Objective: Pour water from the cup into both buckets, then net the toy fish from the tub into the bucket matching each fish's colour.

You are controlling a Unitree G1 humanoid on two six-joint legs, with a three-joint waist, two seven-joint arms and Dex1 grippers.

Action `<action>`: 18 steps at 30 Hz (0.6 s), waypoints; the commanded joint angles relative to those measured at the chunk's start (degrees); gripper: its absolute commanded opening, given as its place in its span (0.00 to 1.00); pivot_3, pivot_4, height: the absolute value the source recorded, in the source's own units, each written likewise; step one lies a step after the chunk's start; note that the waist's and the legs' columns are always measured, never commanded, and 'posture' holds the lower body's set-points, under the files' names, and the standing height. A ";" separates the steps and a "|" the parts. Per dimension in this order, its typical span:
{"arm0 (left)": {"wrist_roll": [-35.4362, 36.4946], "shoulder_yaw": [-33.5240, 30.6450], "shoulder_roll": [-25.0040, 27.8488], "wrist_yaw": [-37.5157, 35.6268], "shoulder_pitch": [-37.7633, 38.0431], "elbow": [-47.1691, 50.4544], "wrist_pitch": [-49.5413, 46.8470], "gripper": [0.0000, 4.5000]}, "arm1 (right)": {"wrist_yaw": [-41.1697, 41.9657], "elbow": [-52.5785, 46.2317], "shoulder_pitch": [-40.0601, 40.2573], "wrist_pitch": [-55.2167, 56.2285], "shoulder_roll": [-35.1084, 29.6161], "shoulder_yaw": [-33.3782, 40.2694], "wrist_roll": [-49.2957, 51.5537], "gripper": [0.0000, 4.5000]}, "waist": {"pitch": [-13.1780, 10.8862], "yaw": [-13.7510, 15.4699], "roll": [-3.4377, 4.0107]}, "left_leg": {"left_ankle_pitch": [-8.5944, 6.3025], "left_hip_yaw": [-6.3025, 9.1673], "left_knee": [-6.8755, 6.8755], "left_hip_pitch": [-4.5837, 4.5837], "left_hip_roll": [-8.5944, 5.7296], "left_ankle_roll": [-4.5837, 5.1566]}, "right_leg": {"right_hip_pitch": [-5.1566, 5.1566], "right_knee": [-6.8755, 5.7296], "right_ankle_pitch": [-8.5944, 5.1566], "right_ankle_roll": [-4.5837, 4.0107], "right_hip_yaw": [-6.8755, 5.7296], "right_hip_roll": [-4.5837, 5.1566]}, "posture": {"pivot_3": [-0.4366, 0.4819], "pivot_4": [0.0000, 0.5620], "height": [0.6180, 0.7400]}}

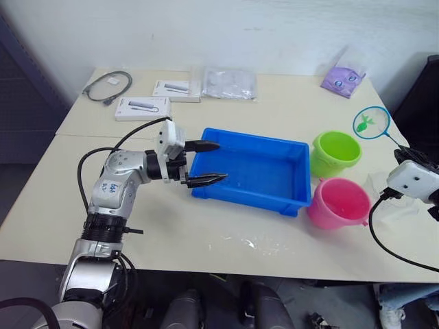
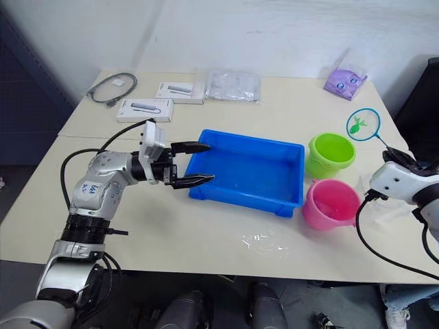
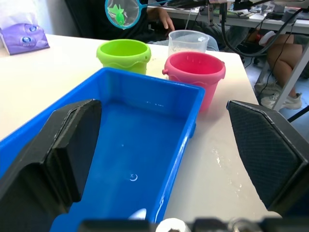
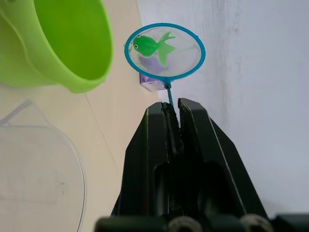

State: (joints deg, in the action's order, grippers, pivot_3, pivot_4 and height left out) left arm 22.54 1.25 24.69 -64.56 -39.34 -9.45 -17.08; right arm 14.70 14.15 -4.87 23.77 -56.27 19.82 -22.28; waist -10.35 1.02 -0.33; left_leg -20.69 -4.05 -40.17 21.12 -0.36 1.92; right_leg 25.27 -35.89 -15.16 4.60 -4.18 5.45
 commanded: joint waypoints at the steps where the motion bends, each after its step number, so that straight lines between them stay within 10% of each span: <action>1: 2.02 -0.90 -1.04 1.40 -0.42 2.29 -0.91 0.99 | -4.94 1.41 0.27 3.20 -3.60 -0.81 -4.77 0.00 | 0.01 -0.13 0.01 | 0.01 0.00 0.00 0.00 0.00 -0.01 | 0.00 0.00 0.00 0.00 0.00 0.00 | 0.48 0.27 1.00; 18: 4.26 -0.36 -5.62 4.79 -0.11 4.33 -2.72 0.99 | -32.52 6.80 2.62 9.17 -10.38 -10.62 -26.37 0.00 | 0.01 -1.13 0.01 | 0.12 -0.01 0.02 -0.08 0.01 -0.20 | -0.02 0.13 -0.01 -0.01 0.10 -0.05 | 0.48 0.27 1.00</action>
State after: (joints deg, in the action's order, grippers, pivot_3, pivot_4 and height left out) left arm 25.45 1.12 19.15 -59.62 -39.24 -7.35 -19.93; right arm -15.89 20.79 -1.18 33.25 -65.06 8.65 -48.60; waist -10.34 -0.12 -0.32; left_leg -20.57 -4.07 -40.14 21.02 -0.35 1.70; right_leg 25.24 -35.76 -15.17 4.59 -4.07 5.40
